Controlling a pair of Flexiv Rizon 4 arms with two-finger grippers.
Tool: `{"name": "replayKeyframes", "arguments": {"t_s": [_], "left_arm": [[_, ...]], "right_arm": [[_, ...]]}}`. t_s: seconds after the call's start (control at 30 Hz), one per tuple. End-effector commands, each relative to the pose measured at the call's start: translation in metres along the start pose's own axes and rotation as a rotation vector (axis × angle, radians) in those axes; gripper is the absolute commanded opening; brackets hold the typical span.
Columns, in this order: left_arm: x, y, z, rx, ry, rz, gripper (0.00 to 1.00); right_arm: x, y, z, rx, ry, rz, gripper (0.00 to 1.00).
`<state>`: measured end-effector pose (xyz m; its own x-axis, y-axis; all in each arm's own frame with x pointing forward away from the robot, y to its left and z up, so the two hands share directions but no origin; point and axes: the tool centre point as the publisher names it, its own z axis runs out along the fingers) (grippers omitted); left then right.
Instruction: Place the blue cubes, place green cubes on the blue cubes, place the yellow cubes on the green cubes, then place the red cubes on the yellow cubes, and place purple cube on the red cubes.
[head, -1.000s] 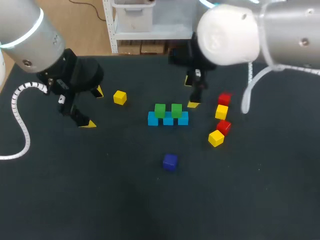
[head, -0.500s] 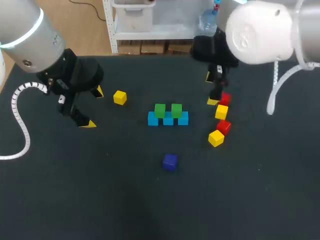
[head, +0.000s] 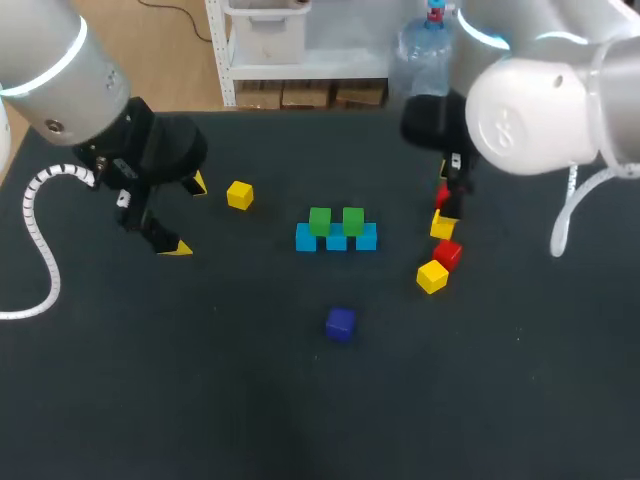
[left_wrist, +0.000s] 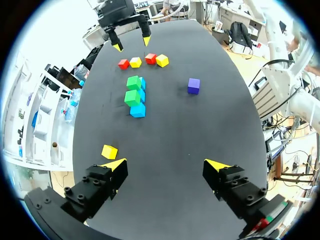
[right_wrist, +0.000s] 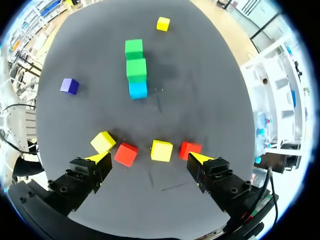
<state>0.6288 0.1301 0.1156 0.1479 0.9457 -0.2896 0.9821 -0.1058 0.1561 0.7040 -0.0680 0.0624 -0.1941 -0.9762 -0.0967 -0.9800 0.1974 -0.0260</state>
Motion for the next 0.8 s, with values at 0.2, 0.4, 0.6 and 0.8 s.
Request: {"name": "replayKeyframes", "arguments": {"t_s": [0.2,0.4,0.6,0.8], "left_arm": [[0.001,0.0,0.0,0.0,-0.003,0.003,1.0],[0.001,0.0,0.0,0.0,-0.003,0.003,1.0],[0.001,0.0,0.0,0.0,-0.003,0.003,1.0],[0.001,0.0,0.0,0.0,-0.003,0.003,1.0]], "right_arm": [[0.006,-0.002,0.02,-0.002,-0.005,0.018,0.96],[0.006,-0.002,0.028,-0.013,-0.009,0.021,0.94],[0.007,-0.005,0.035,-0.014,-0.011,0.024,0.46],[0.009,-0.008,0.041,-0.018,-0.007,0.029,0.5]]}}
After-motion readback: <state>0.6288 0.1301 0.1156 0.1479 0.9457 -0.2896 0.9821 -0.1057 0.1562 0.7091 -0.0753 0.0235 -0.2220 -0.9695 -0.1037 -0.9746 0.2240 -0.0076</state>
